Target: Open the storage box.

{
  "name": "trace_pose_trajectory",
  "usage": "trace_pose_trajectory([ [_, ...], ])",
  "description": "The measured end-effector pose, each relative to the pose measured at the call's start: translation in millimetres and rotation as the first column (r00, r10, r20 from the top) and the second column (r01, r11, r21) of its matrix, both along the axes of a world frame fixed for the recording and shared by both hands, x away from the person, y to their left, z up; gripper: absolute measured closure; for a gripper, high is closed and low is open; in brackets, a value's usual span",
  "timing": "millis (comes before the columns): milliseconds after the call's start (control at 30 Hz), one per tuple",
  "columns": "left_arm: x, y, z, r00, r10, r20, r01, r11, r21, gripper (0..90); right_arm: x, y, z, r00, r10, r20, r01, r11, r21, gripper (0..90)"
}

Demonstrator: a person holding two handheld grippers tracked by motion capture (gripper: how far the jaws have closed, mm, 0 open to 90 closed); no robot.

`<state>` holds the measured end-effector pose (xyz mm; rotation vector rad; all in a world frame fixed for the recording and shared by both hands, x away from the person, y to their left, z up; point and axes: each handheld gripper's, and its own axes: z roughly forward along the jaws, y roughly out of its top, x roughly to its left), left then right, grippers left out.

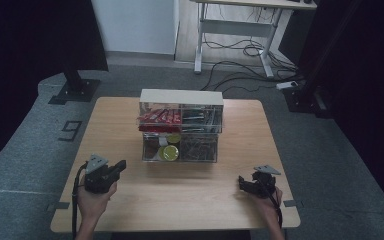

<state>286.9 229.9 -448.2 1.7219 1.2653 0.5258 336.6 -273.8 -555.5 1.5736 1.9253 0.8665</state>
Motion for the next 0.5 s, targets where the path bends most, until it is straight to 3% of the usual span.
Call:
trace_pose_trajectory([
  [233,-3.1,-6.5,15.5,0.9993,-0.026,0.026,0.026,0.9997,-0.003,90.0,-1.2,-0.1,0.0,1.0,-0.01,0.0,0.01,1.0,0.0,14.4],
  [500,5.5,-13.5,37.8,0.9971,-0.055,0.053,0.056,0.9983,-0.016,90.0,-1.3,-0.4,0.0,1.0,-0.01,0.001,0.01,1.0,0.0,14.6],
])
